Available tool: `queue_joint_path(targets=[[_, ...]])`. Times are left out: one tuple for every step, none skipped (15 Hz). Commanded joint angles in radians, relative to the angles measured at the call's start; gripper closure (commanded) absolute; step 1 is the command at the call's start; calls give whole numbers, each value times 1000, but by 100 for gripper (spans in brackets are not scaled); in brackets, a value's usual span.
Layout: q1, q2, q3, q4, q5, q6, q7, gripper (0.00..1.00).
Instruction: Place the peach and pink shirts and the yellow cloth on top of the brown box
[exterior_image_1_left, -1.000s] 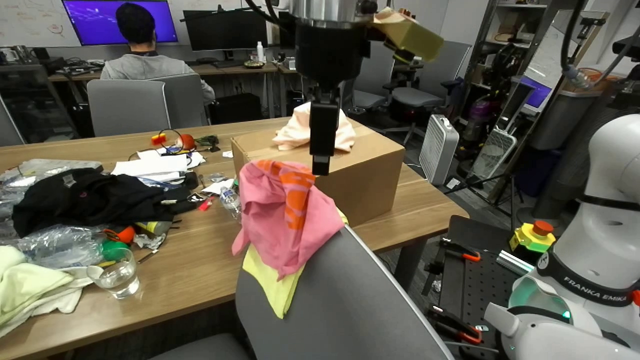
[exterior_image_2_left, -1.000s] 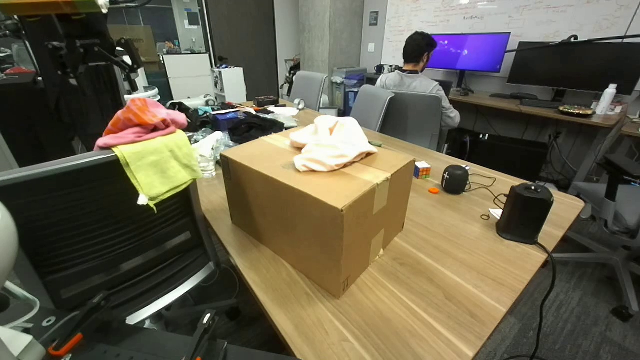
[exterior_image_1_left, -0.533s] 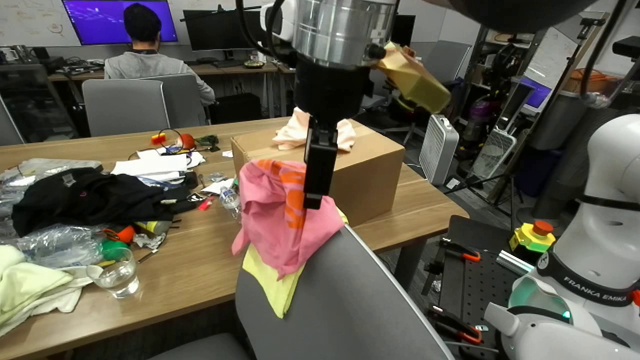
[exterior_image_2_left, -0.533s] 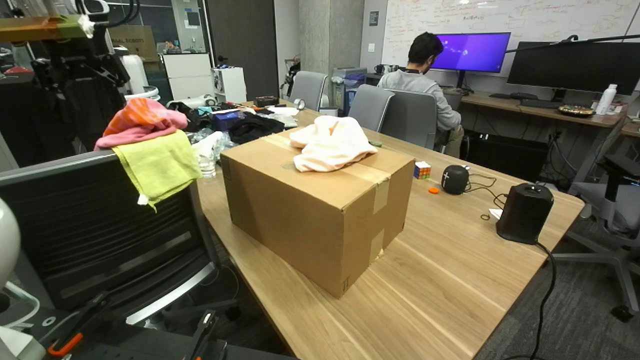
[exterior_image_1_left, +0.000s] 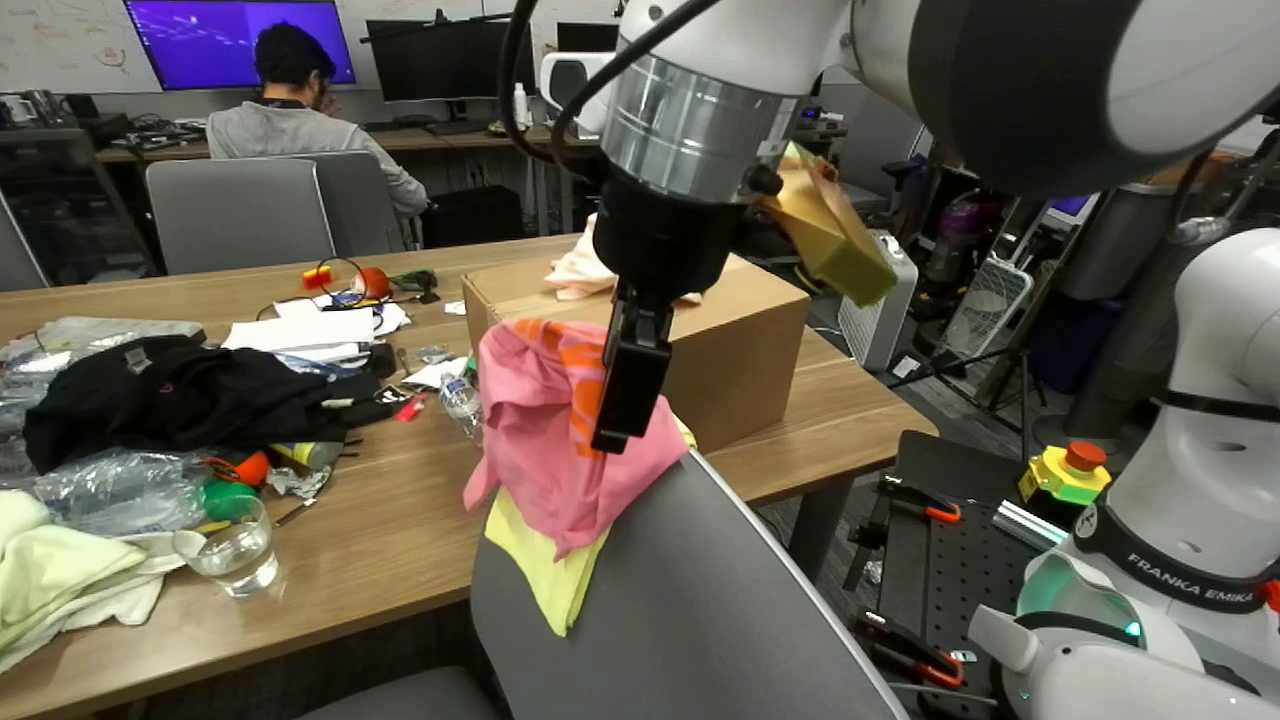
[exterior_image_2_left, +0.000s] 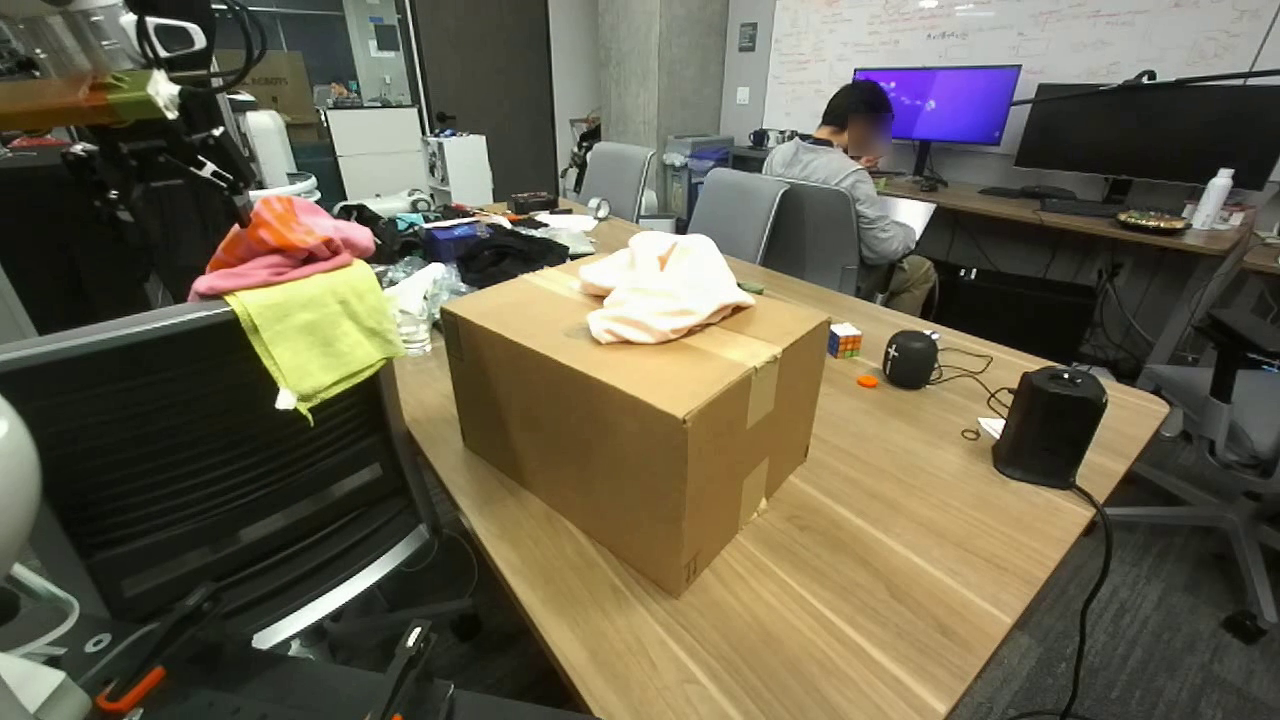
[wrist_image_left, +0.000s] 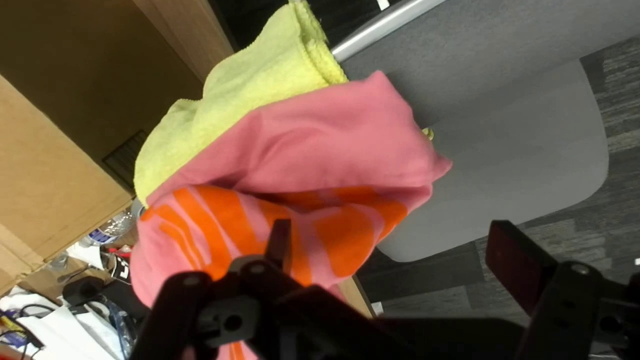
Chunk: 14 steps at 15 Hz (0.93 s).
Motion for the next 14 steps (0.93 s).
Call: queue_joint_path(targets=[[-19, -43, 24, -73, -84, 132, 83, 0], [-29, -45, 30, -87, -123, 168, 109, 0], [-40, -46, 38, -100, -168, 201, 137, 0], [-53, -48, 45, -111, -214, 227, 161, 0], [-65, -50, 52, -120, -254, 246, 185, 0], [-79, -51, 59, -130, -295, 266, 210, 0], [-94, -54, 66, -139, -336, 281, 234, 0], [-107, -56, 73, -146, -372, 292, 255, 0], [-118, -58, 79, -151, -402, 298, 275, 0], [-128, -60, 84, -156, -427, 304, 293, 0], [-136, -61, 88, -160, -448, 305, 305, 0], [-142, -62, 91, -161, -464, 304, 317, 25], [-145, -62, 92, -162, -472, 299, 321, 26], [-141, -61, 87, -163, -491, 299, 336, 34]])
